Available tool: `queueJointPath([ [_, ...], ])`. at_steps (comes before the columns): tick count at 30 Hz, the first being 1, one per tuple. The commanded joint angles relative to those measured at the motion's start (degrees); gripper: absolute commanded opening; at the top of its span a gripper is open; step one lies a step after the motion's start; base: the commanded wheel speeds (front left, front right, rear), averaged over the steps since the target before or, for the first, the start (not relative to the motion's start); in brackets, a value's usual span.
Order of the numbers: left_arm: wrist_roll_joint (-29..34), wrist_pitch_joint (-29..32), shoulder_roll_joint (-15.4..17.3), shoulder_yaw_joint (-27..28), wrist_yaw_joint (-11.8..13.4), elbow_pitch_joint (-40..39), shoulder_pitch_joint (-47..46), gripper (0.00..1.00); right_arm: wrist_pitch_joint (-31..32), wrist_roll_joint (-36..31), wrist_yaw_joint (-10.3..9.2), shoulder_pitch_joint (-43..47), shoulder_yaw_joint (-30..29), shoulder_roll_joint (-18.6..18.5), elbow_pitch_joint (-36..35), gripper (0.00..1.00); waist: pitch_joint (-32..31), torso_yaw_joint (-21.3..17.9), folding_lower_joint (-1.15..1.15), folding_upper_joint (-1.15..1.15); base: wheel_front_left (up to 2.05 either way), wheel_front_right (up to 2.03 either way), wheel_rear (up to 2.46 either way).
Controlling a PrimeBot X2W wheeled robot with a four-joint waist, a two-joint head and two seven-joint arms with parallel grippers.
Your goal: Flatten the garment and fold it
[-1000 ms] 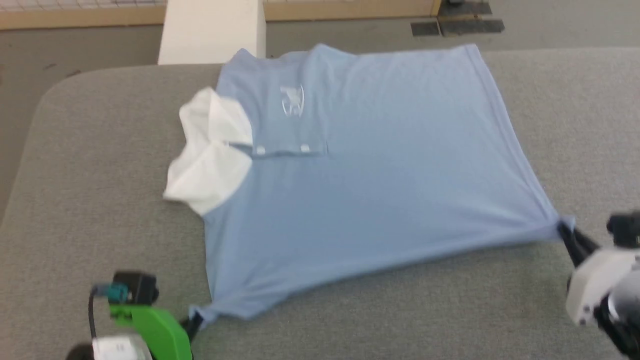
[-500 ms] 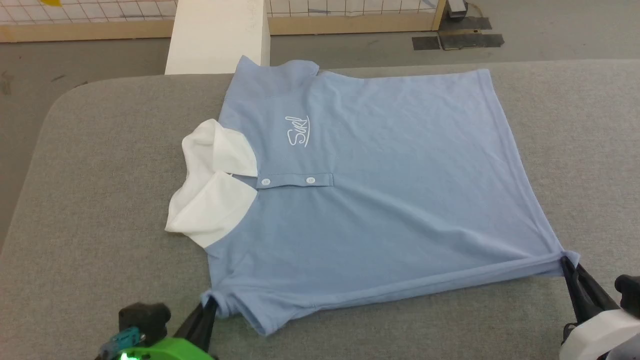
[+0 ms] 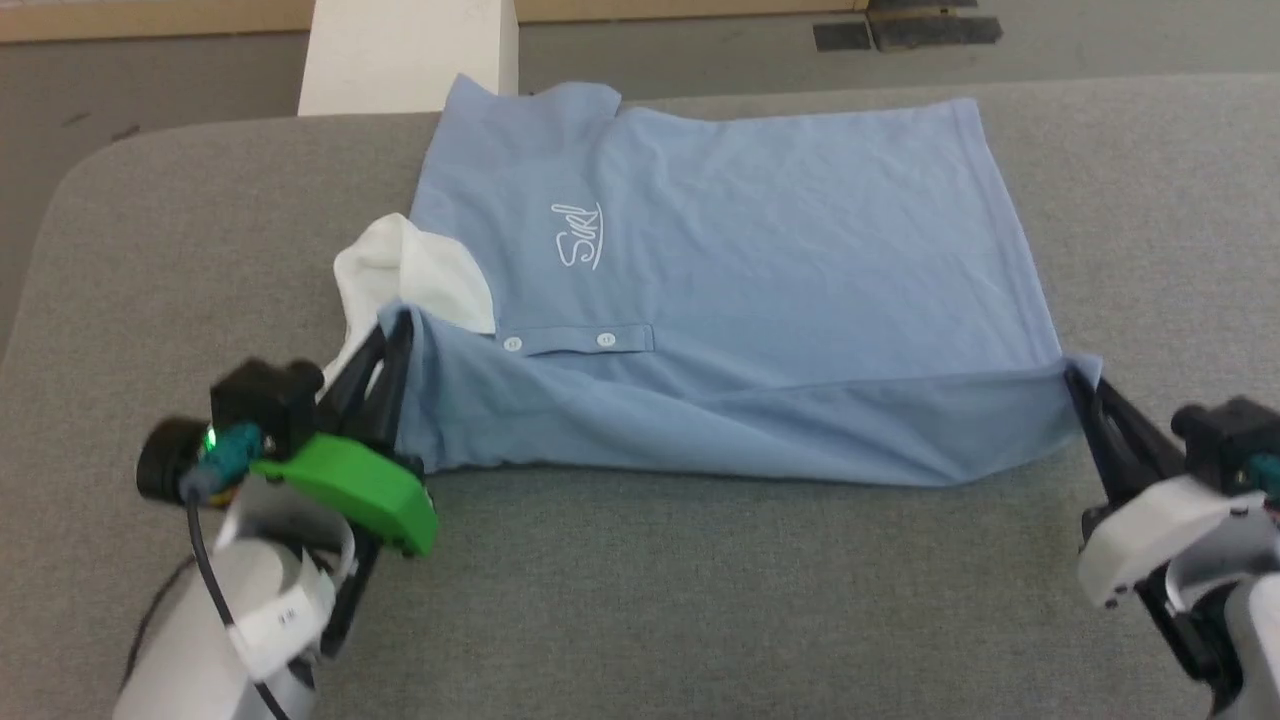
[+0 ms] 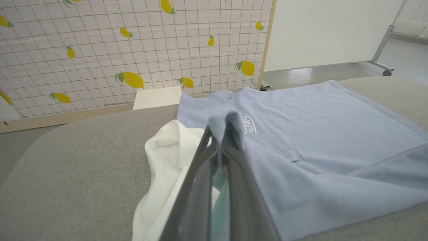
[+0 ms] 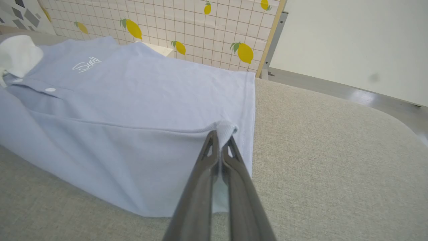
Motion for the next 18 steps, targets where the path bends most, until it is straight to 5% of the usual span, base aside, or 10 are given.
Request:
queueJointPath([
  [1,0.15,0.45,0.78,0.29,-0.65,1.01,-2.59,0.0,0.45,0.16,-0.1,-2.41,0.55,-0.63,0.53,0.0,1.98,-0.44,0.0,0.0,0.0,0.0,0.0],
  [11,-2.42,7.19,2.43,0.43,-4.85,10.39,-15.11,0.0,4.87,2.93,-0.1,-15.58,1.88,-3.83,8.58,0.0,8.82,-0.5,0.0,0.0,0.0,0.0,0.0],
  [18,-6.79,18.17,2.5,0.33,-5.4,19.13,-19.1,0.0,12.96,7.4,-0.1,-23.06,4.42,-4.41,15.99,0.0,12.52,-0.37,0.0,0.0,0.0,0.0,0.0],
])
